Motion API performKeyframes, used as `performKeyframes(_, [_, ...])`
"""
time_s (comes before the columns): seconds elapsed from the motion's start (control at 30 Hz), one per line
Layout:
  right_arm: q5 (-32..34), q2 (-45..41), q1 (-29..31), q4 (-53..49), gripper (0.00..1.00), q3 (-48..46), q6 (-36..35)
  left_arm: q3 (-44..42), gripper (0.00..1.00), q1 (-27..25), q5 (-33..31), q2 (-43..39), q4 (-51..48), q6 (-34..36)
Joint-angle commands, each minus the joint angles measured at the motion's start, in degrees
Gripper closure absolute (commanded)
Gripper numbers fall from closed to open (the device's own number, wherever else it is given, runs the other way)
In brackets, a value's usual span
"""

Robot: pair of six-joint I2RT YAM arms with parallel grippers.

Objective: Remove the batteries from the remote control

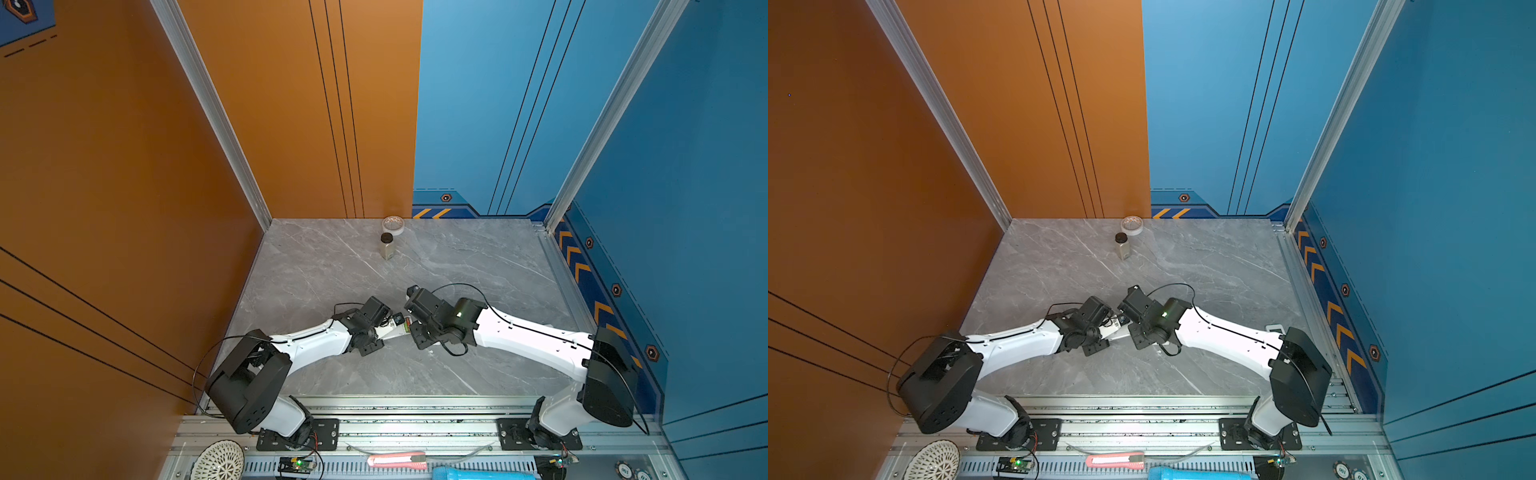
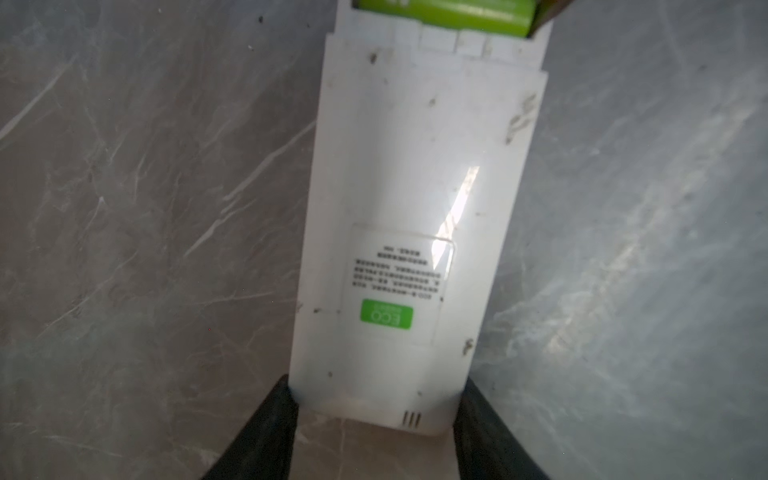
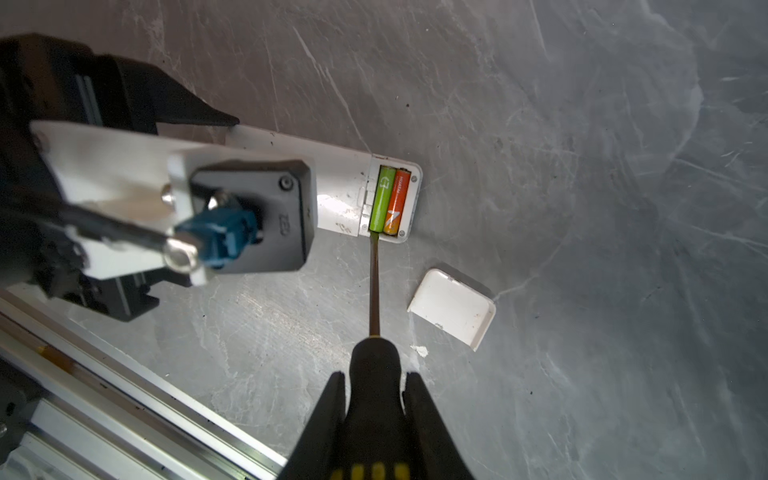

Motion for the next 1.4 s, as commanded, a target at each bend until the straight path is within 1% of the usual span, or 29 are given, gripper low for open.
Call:
performKeyframes(0.0, [6.7,-2.5,2.6,11.7,1.0,-9.7,2.4,1.7,0.72,0.0,7.6,0.1,-3.8,-0.1])
performKeyframes(0.1, [11.0,-6.0,5.3,21.6,1.0,-17.9,3.7,2.1,0.72,0.5,10.3,0.5,-4.7,-0.5])
performKeyframes(0.2, [14.4,-8.1,7.4,28.1,1.0,-23.6,4.4,2.6,0.72,0.9,12.3,1.4,-5.4,-0.8])
performKeyframes(0.33, [18.5,-8.3,9.9,32.3,1.0,-26.6,4.6,3.5,0.72,1.0,14.2,2.7,-6.1,-1.0])
performKeyframes(0.53, [23.4,-8.6,10.1,37.2,1.0,-29.6,6.4,3.9,0.73,1.1,16.2,3.6,-6.7,-1.2])
performKeyframes(0.63, [24.8,-8.5,10.0,41.1,1.0,-31.6,6.8,3.9,0.74,1.2,16.8,3.8,-7.0,-1.3])
performKeyframes(0.77, [23.9,-6.9,10.1,45.1,1.0,-32.4,6.9,4.0,0.74,1.3,18.1,4.4,-7.2,-1.6])
performKeyframes(0.93, [25.1,-5.5,11.1,47.8,1.0,-32.5,5.7,4.4,0.74,1.3,18.9,5.1,-7.5,-1.9])
performKeyframes(1.1, [27.1,-6.6,11.5,50.2,1.0,-32.8,4.0,4.5,0.75,1.3,19.0,5.3,-7.6,-2.0])
performKeyframes(1.37, [27.2,-7.6,11.2,52.7,1.0,-32.4,2.5,4.4,0.75,1.0,18.4,5.0,-7.7,-1.8])
